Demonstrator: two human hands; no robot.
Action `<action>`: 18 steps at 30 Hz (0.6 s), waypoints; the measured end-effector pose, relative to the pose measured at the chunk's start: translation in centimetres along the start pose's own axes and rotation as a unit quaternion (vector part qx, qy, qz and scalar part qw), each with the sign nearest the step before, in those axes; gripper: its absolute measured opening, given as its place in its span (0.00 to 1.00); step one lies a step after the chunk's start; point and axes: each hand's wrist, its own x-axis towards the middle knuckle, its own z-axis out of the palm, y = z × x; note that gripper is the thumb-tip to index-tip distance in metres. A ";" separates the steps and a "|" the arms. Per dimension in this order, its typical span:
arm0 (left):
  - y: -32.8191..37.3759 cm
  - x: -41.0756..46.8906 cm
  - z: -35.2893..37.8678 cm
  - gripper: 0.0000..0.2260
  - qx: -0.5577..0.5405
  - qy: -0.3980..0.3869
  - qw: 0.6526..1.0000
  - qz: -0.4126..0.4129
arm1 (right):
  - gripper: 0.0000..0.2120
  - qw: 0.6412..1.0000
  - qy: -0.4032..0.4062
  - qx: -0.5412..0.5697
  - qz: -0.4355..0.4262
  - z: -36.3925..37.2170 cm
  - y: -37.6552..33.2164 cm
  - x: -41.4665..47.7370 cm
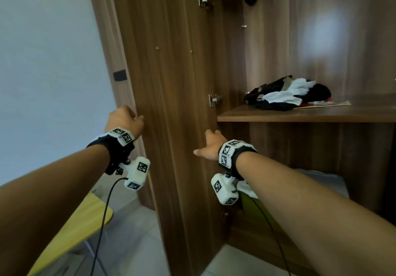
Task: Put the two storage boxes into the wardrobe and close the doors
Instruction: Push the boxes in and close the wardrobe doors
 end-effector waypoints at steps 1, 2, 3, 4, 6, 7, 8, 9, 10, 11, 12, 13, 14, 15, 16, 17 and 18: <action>0.0 0.2 0.3 0.17 -0.019 -0.010 1.000 -0.007 | 0.46 1.000 0.001 0.002 -0.003 0.5 -0.9 0.2; 0.1 0.5 0.7 0.20 -0.038 -0.021 0.999 -0.011 | 0.47 1.000 0.004 0.008 -0.005 1.0 -2.0 0.6; 0.2 0.8 0.9 0.22 -0.054 -0.031 0.998 -0.014 | 0.49 1.000 0.007 0.018 -0.007 1.6 -3.1 0.9; 0.2 1.1 1.2 0.24 -0.070 -0.036 0.997 -0.017 | 0.50 0.999 0.008 0.030 -0.012 2.4 -4.2 1.3; 0.5 1.3 2.0 0.24 -0.106 -0.037 0.993 -0.031 | 0.53 0.998 0.008 0.057 -0.020 3.9 -6.1 1.5; 0.4 1.4 2.3 0.23 -0.123 -0.033 0.991 -0.044 | 0.55 0.997 0.007 0.069 -0.024 4.7 -7.1 1.6; 0.1 1.4 2.6 0.22 -0.137 -0.028 0.989 -0.054 | 0.57 0.997 0.007 0.078 -0.027 5.6 -8.0 1.7; -0.3 1.5 2.8 0.21 -0.144 -0.024 0.988 -0.053 | 0.57 0.996 0.011 0.083 -0.031 6.3 -8.8 1.8; -0.8 1.6 3.0 0.18 -0.148 -0.021 0.988 -0.042 | 0.58 0.996 0.016 0.083 -0.035 6.9 -9.5 1.9; -1.2 1.7 3.0 0.15 -0.150 -0.022 0.988 -0.029 | 0.57 0.996 0.021 0.081 -0.039 7.5 -10.0 2.0; -1.5 1.8 2.8 0.12 -0.157 -0.026 0.987 -0.015 | 0.56 0.996 0.024 0.079 -0.042 7.8 -10.4 2.0; -1.9 2.0 2.6 0.09 -0.173 -0.032 0.984 -0.008 | 0.56 0.996 0.027 0.078 -0.042 8.2 -10.8 2.0; -2.2 2.0 2.3 0.07 -0.199 -0.042 0.979 -0.006 | 0.56 0.996 0.031 0.079 -0.042 8.3 -11.0 2.0; -2.5 1.9 2.1 0.05 -0.227 -0.055 0.972 -0.009 | 0.55 0.996 0.035 0.078 -0.039 8.5 -11.1 1.8; -2.5 1.8 2.0 0.04 -0.246 -0.064 0.967 -0.012 | 0.55 0.996 0.040 0.075 -0.035 8.3 -11.0 1.8; -2.3 1.6 2.0 0.04 -0.252 -0.070 0.965 -0.011 | 0.55 0.996 0.040 0.071 -0.032 8.1 -10.9 1.7; -2.2 1.2 1.8 0.04 -0.250 -0.077 0.965 -0.009 | 0.55 0.997 0.035 0.066 -0.029 7.7 -10.8 1.3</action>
